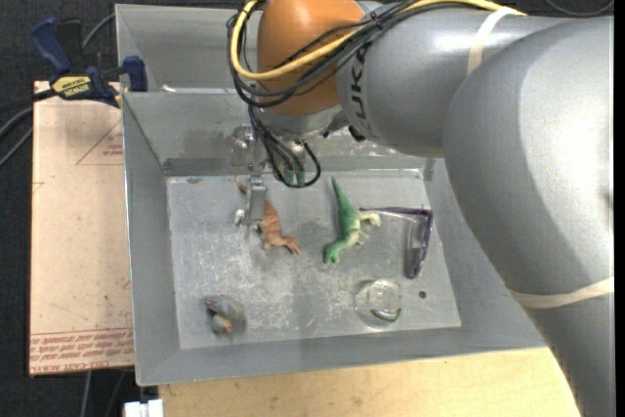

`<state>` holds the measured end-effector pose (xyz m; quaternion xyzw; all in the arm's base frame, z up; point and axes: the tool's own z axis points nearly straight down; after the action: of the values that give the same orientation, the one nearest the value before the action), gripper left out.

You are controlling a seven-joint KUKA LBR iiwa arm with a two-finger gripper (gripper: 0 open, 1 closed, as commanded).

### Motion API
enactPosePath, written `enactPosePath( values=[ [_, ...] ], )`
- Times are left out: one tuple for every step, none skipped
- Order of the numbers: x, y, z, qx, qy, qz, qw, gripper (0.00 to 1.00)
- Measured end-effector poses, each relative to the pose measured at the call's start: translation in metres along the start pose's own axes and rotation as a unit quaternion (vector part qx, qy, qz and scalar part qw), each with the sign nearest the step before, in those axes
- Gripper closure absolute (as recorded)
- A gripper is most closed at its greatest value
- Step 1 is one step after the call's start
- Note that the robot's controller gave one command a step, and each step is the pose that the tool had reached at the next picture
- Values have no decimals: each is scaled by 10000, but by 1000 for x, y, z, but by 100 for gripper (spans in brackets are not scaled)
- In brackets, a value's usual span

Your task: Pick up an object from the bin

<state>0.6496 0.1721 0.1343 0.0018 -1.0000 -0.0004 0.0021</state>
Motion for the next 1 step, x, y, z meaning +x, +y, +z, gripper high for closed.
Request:
enactPosePath(
  values=[
    [-1,-1,-5,-4,-30,19,10000,0]
  ],
)
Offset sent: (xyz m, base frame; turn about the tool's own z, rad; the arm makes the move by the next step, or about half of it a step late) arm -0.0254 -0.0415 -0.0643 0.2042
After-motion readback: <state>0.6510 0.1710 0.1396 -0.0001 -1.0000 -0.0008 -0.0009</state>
